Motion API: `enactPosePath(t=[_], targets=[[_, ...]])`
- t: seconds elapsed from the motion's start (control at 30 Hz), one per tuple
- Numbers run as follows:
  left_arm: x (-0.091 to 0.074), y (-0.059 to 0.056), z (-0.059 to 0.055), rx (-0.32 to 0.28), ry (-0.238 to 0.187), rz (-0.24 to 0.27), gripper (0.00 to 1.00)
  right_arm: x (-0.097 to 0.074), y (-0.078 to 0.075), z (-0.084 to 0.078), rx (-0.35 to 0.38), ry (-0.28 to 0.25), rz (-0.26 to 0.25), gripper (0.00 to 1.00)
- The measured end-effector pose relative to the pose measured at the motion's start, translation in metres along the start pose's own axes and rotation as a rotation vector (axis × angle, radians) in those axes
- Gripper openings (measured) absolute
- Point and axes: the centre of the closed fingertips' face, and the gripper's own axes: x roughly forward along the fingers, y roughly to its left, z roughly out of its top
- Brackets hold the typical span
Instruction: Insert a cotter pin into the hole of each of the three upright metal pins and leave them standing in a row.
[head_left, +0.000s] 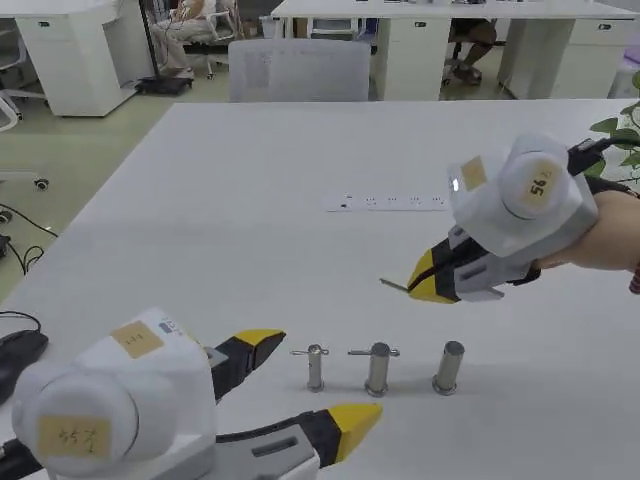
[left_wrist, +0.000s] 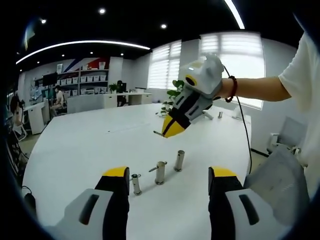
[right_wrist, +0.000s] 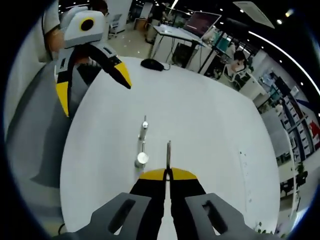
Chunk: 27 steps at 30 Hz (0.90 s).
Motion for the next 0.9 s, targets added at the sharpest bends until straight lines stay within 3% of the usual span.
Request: enactPosePath(t=[0.43,0.9], targets=[[0.005,-0.006,-0.002,-0.117,-0.001,-0.023,0.5,-0.001,0.048,0.024,-0.032,-0.085,0.036,0.03],[0.012,-0.013,-0.004,-0.273,-0.011,-0.043,0.35,0.0,0.079,0.034,-0.054,-0.122,0.045,0.03]])
